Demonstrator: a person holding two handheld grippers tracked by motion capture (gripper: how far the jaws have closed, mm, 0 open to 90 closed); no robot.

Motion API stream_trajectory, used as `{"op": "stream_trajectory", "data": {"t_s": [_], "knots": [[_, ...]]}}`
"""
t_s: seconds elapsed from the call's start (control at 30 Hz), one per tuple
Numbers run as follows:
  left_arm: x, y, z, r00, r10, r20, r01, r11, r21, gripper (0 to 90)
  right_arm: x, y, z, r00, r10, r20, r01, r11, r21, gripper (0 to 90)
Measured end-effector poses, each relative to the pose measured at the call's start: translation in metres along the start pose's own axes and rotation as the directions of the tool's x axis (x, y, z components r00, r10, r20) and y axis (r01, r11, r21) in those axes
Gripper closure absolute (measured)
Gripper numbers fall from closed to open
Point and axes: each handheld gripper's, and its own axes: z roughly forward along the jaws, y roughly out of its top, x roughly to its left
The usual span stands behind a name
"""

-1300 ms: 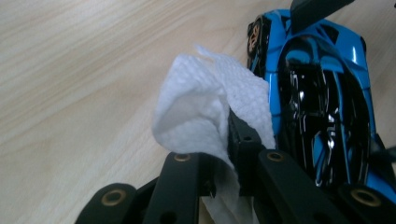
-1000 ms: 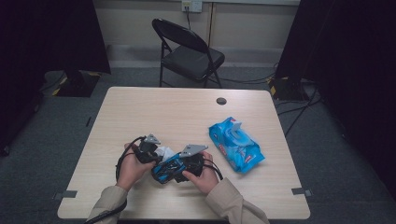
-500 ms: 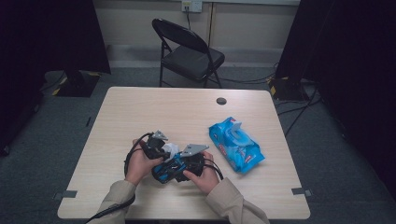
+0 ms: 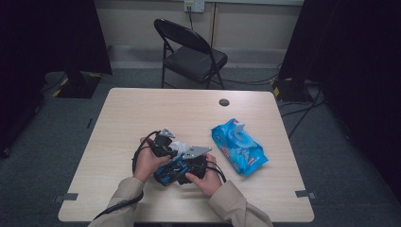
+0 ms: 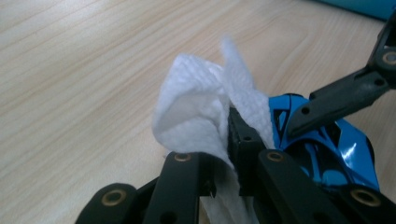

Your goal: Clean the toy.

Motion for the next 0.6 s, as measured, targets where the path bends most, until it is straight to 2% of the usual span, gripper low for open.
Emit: {"op": "stream_trajectory", "data": {"t_s": [0.3, 0.5, 0.6], "knots": [[0.001, 0.009, 0.010, 0.9999, 0.004, 0.011, -0.004, 1.0000, -0.005, 82.7, 0.000, 0.000, 0.000, 1.0000, 0.003, -0.001, -0.003, 1.000, -0.002, 15.0], [0.002, 0.015, 0.016, 0.9993, 0.035, 0.015, -0.035, 0.9994, 0.002, 82.5, 0.000, -0.001, 0.000, 1.0000, 0.001, -0.003, -0.001, 1.000, -0.005, 15.0], [0.003, 0.017, 0.016, 0.9994, 0.031, 0.013, -0.031, 0.9995, -0.009, 82.4, 0.000, 0.000, 0.000, 1.0000, -0.001, -0.003, 0.001, 1.000, -0.004, 15.0]]}}
